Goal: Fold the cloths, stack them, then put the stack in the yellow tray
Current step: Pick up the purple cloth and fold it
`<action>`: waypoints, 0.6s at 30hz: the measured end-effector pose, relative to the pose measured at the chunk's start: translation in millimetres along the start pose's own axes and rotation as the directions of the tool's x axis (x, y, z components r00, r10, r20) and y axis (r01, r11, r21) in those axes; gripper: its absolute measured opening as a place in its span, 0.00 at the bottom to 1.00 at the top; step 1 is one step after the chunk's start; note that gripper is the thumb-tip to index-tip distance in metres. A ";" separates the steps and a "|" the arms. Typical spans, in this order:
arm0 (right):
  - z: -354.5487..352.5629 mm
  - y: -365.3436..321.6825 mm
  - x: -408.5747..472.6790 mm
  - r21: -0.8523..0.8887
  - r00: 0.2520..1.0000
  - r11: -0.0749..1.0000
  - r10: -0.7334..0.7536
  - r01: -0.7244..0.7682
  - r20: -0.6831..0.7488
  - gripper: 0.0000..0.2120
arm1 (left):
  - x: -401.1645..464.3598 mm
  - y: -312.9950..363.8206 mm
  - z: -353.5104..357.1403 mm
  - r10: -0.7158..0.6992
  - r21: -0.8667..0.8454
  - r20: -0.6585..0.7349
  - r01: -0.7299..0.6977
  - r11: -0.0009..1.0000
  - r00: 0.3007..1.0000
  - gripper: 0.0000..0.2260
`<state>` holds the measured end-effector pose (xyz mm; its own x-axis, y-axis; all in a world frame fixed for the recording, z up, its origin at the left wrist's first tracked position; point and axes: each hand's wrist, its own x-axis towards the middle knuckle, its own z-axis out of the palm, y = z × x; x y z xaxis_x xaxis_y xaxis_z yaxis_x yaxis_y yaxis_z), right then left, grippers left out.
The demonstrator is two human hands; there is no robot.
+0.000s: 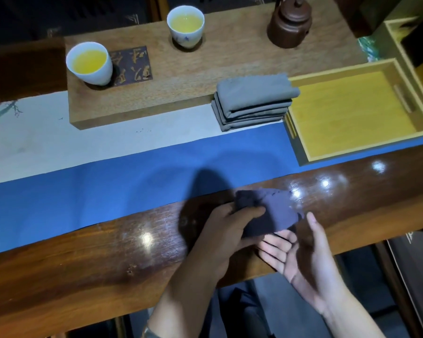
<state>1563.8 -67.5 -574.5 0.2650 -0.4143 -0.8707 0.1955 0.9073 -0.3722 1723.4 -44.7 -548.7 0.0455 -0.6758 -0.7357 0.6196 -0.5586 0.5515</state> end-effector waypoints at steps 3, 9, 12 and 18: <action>12.5 -16.2 -3.9 0.261 0.980 0.965 -0.066 0.015 0.186 0.30 | -3.6 12.2 0.6 -0.009 0.000 0.032 0.009 1.000 0.999 0.04; 24.2 -73.5 -4.2 0.178 0.942 0.945 -0.302 0.275 0.144 0.21 | 6.6 49.8 -0.8 0.167 0.206 -0.065 -0.150 0.967 0.984 0.01; 33.6 -107.0 -2.2 -0.031 0.911 0.921 -0.378 0.388 0.163 0.17 | 20.2 79.6 5.4 0.332 0.286 -0.121 -0.288 0.914 0.935 0.06; 77.9 -191.6 22.7 -0.494 0.712 0.553 -0.666 0.671 0.223 0.11 | 60.6 146.7 17.8 0.535 0.354 -0.179 -0.454 0.818 0.825 0.11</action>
<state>1605.8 -256.4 -497.9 0.2686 -0.9151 -0.3008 -0.1806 0.2589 -0.9489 1803.1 -176.2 -505.4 0.5096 -0.7707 -0.3824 0.2083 -0.3208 0.9240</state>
